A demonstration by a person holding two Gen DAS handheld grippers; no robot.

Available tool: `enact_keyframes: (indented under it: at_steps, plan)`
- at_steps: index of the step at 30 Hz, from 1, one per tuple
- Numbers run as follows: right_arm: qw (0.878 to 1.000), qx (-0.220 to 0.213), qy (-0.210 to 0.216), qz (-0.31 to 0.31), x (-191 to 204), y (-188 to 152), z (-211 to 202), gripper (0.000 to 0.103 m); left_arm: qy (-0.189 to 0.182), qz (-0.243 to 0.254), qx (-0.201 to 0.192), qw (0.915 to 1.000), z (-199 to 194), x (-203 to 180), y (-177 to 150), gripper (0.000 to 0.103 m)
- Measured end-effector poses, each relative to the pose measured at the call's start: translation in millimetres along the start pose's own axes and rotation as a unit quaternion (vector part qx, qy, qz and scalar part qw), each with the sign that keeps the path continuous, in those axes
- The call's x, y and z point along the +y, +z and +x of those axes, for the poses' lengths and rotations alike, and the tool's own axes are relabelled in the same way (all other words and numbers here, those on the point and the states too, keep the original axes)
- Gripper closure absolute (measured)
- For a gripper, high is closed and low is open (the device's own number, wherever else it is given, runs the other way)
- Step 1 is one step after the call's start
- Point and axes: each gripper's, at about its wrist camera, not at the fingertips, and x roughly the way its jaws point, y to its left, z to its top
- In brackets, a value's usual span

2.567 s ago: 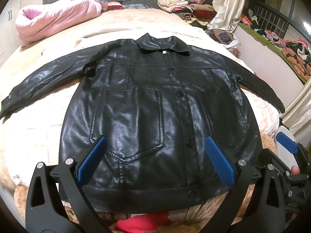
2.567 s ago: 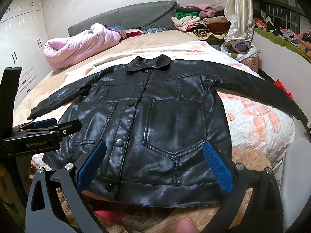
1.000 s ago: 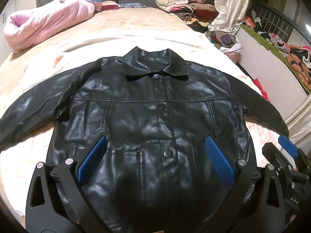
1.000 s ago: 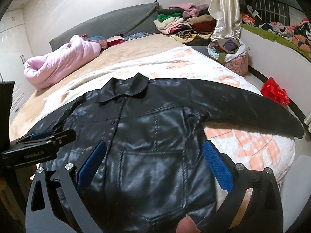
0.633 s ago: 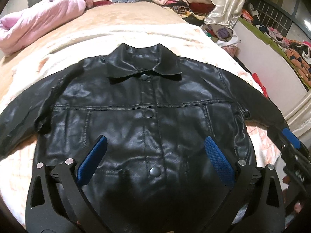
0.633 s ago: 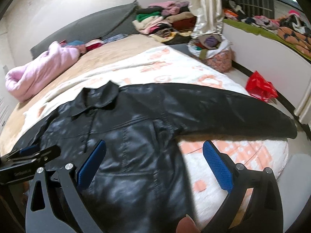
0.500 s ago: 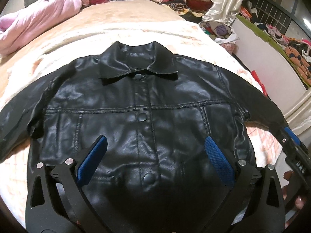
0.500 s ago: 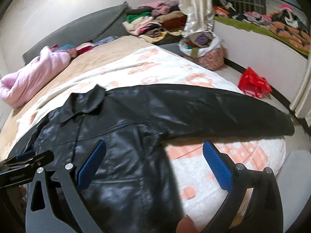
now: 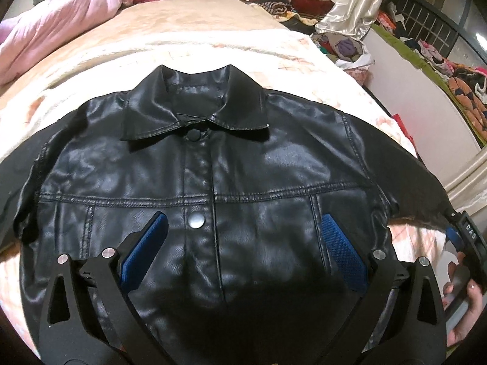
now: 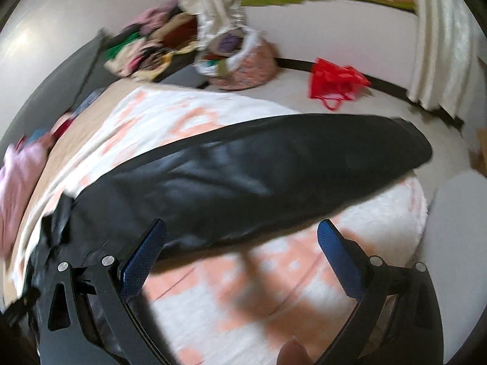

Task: Fold large clothes
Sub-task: 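Grasp the jacket sleeve with the right tool and lift it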

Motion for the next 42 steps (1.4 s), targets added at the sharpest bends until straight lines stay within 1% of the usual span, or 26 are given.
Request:
enact_keyframes:
  at_steps: [4,7,10,13,16,21,23,24,25,26,27,29,30,33,36,40,42]
  plan:
    - [0.998,0.009,-0.012,0.057,-32.7,9.7,17.9,0.004,0.005,0.005,0.007,1.0000,13.7,-4.8,7.2,0.009]
    - [0.995,0.011,-0.018,0.101,-55.0,18.0,29.8,0.004,0.005,0.010,0.009,0.9999,20.9,-9.4,11.8,0.009]
    - [0.990,0.011,-0.017,0.139,-77.7,26.5,38.7,0.004,0.004,0.017,0.013,0.9998,28.6,-14.1,17.5,0.009]
    - [0.983,0.015,-0.002,0.183,-96.2,33.9,50.0,0.004,0.003,0.019,0.014,0.9997,34.1,-17.3,21.3,0.009]
    - [0.975,0.005,0.011,0.223,-112.9,42.1,59.7,0.004,0.000,0.017,0.014,0.9997,39.5,-20.8,26.1,0.009]
    - [0.961,-0.031,0.027,0.272,-133.4,52.1,66.1,0.004,-0.007,0.012,0.014,0.9998,44.8,-23.2,29.8,0.009]
    - [0.953,-0.045,0.040,0.297,-139.5,57.7,70.1,0.005,-0.008,0.013,0.014,0.9998,45.0,-24.5,29.3,0.009]
    - [0.950,-0.050,0.046,0.305,-140.8,59.2,70.3,0.009,-0.008,0.012,0.014,0.9998,45.7,-24.5,30.0,0.009]
    - [0.948,-0.056,0.052,0.309,-141.5,61.0,70.0,0.016,-0.010,0.009,0.014,0.9998,45.8,-24.0,30.3,0.009]
    - [0.947,-0.061,0.055,0.311,-140.9,63.8,70.4,0.037,-0.011,0.008,0.014,0.9998,45.8,-23.3,31.1,0.009]
    - [0.947,-0.060,0.057,0.310,-140.0,66.9,72.6,0.055,-0.013,0.006,0.013,0.9998,45.3,-22.5,31.9,0.009]
    - [0.947,-0.053,0.069,0.308,-138.1,70.9,78.1,0.072,-0.013,0.004,0.010,0.9999,44.2,-20.8,33.9,0.009]
    - [0.948,-0.053,0.074,0.306,-137.0,71.3,78.6,0.078,-0.013,0.004,0.009,0.9999,43.3,-19.8,34.4,0.009]
    - [0.954,-0.074,0.093,0.275,-123.4,77.2,68.0,0.089,-0.012,-0.002,0.006,0.9999,39.0,-13.2,37.6,0.009]
    - [0.955,-0.107,0.136,0.242,-106.9,87.3,46.0,0.094,-0.015,-0.009,0.002,0.9998,33.5,-7.4,38.9,0.009]
    - [0.952,-0.141,0.200,0.183,-67.3,101.4,11.0,0.094,-0.014,-0.022,-0.007,0.9996,23.1,6.5,41.8,0.009]
    - [0.949,-0.155,0.234,0.143,-37.6,105.6,-9.3,0.094,-0.013,-0.030,-0.013,0.9994,16.2,15.5,44.0,0.009]
